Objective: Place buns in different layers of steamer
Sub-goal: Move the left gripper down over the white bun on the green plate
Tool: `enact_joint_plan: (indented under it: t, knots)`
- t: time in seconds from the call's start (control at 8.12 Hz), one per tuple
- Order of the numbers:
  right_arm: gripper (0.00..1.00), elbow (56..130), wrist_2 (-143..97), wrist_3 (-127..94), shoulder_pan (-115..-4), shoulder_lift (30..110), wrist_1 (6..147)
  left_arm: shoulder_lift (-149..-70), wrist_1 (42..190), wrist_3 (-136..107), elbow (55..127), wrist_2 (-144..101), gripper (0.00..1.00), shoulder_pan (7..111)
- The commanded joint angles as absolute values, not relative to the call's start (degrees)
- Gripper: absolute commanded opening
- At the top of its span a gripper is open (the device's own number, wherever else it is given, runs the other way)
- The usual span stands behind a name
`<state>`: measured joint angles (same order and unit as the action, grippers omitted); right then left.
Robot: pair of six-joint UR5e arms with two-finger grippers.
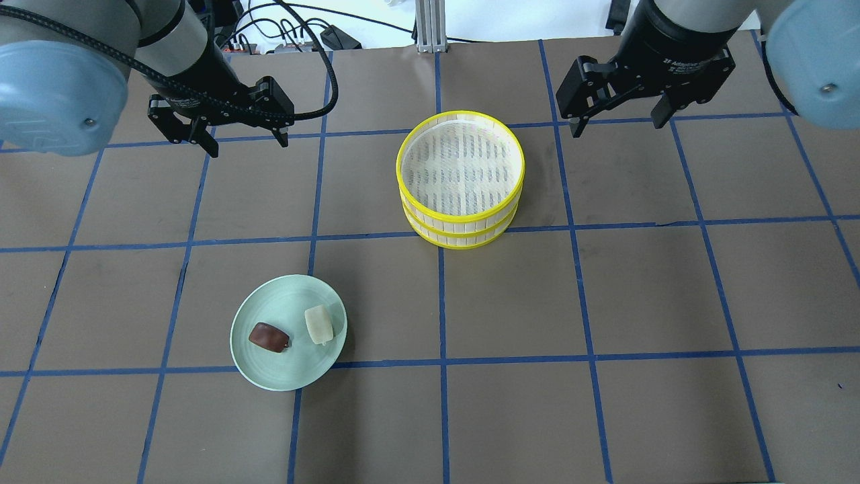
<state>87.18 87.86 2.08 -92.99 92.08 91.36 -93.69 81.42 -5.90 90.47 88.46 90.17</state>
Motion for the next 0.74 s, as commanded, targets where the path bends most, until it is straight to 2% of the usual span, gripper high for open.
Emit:
enact_joint_plan:
  t: [0.0,0.25,0.62]
  knots:
    - [1.0,87.28,87.89,2.11,-92.99,92.02,91.76,-93.69,81.39,-5.89,90.96,88.5,1.0,90.18]
    - [1.0,87.36,87.89,1.93,-92.99,92.02,91.93,-93.78,82.0,-5.54,91.93,89.11,1.0,89.74]
    - [1.0,87.36,87.89,1.93,-92.99,92.02,92.02,-94.56,81.91,-6.59,98.85,92.27,1.0,89.74]
